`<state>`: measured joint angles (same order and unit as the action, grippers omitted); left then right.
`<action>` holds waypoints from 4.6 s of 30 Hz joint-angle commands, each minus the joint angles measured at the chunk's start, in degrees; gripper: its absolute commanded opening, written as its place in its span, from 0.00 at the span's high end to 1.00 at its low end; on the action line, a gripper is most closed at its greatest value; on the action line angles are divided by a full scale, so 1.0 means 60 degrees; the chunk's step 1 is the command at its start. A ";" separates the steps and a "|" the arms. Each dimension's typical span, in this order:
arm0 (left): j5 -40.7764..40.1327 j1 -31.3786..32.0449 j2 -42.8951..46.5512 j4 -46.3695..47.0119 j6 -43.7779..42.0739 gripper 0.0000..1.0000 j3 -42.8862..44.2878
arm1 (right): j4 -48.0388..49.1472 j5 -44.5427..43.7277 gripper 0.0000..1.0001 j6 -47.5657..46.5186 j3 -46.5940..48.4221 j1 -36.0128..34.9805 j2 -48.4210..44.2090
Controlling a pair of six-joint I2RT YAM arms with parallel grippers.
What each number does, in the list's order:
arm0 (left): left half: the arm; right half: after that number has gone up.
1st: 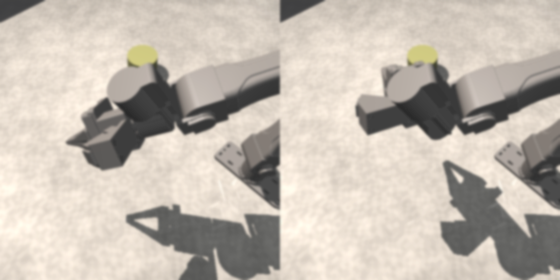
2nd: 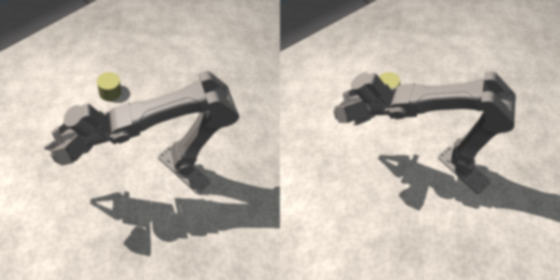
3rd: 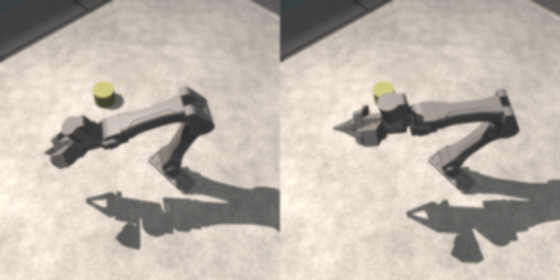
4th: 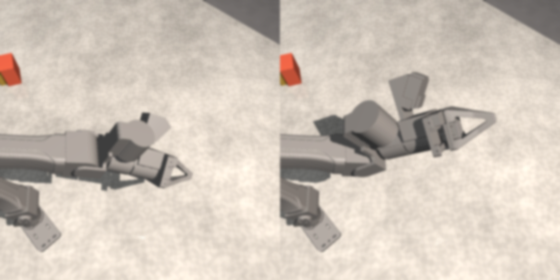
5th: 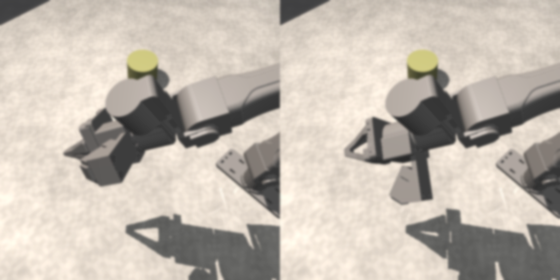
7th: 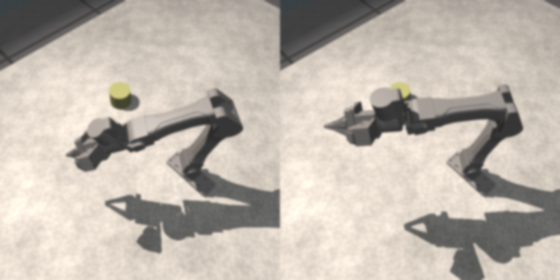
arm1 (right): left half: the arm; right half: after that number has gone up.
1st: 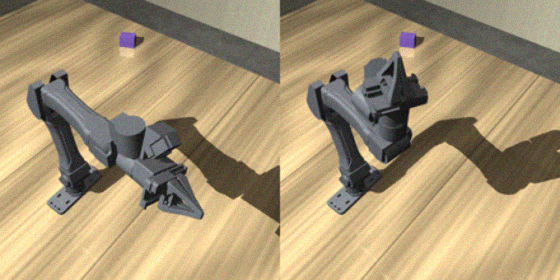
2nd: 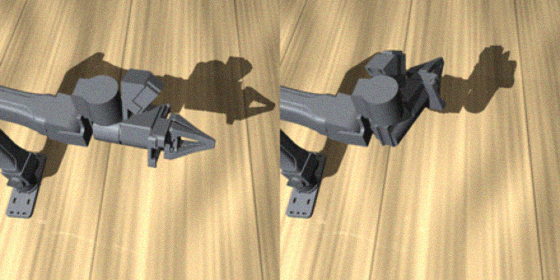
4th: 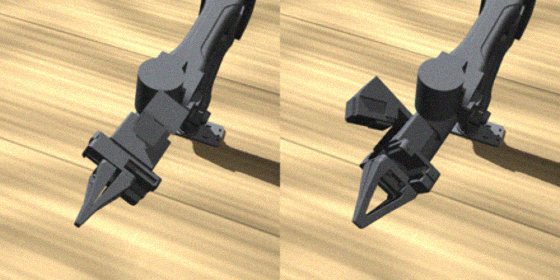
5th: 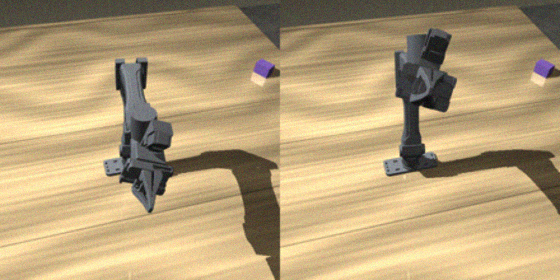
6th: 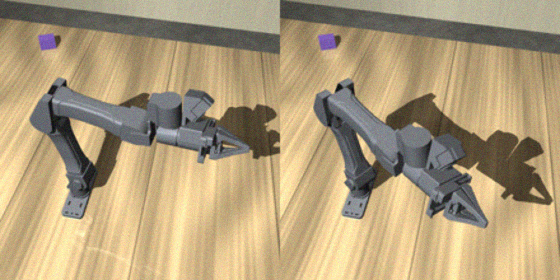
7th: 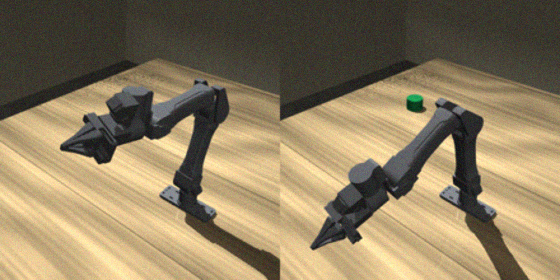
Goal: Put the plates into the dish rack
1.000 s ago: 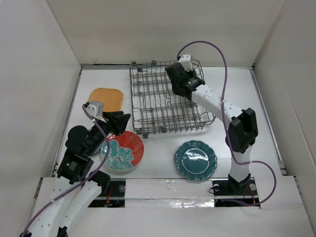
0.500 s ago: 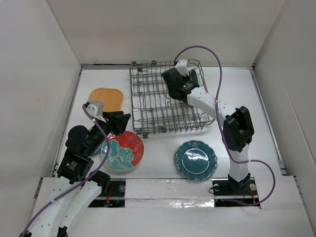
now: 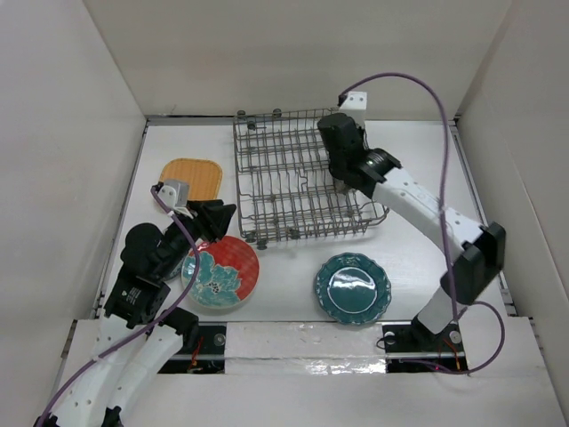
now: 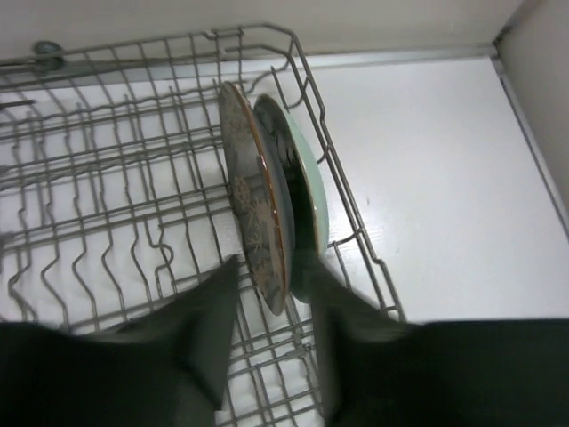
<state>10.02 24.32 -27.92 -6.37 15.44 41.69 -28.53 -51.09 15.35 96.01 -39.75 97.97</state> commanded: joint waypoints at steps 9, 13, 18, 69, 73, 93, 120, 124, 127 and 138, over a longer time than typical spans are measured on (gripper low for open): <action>-0.0117 -0.0111 -0.0034 0.0286 -0.0084 0.80 0.0009 | 0.1417 0.4659 1.00 0.2984 -0.6965 -0.1199 -0.6655; 0.0014 -0.0112 -0.0165 0.0315 -0.0084 0.93 0.0053 | -0.0436 0.5658 0.94 0.4689 -0.9328 -0.0175 -0.9103; 0.0044 -0.0112 -0.0108 0.0286 -0.0098 0.95 0.0068 | -0.1088 0.6406 0.26 0.6385 -1.0610 0.0793 -1.0864; -0.0820 -0.0303 0.0142 0.0110 -0.0084 0.92 0.0083 | 0.5779 1.4111 0.77 0.4501 -1.3393 0.1585 -0.3337; -0.0996 -0.0303 0.0215 0.0095 -0.0069 0.92 0.0053 | 0.6993 1.3760 1.00 0.5087 -1.3774 0.1483 -0.3174; -0.0923 -0.0303 0.0083 0.0124 -0.0113 0.92 0.0068 | 0.1284 1.2075 1.00 0.4326 -0.9295 0.1175 -1.0118; -0.0045 -0.0303 0.0347 0.0256 -0.0098 0.89 -0.0005 | 0.3203 0.0462 1.00 -0.1108 0.0184 0.0239 -0.0938; -0.0074 -0.0303 0.0332 0.0242 -0.0113 0.89 -0.0005 | 0.3378 -0.0448 1.00 -0.1883 0.0522 0.0033 -0.0130; -0.0059 -0.0303 0.0318 0.0271 -0.0113 0.89 -0.0005 | 0.3525 -0.0829 1.00 -0.2192 0.0580 -0.0055 0.0208; -0.0073 -0.0303 0.0142 0.0242 -0.0113 0.89 0.0024 | 0.3481 -0.1050 1.00 -0.2164 0.0611 -0.0055 0.1161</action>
<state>8.97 22.76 -26.48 -7.55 15.27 41.69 -17.52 -51.64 2.20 95.57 -39.79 107.07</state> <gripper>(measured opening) 0.106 0.129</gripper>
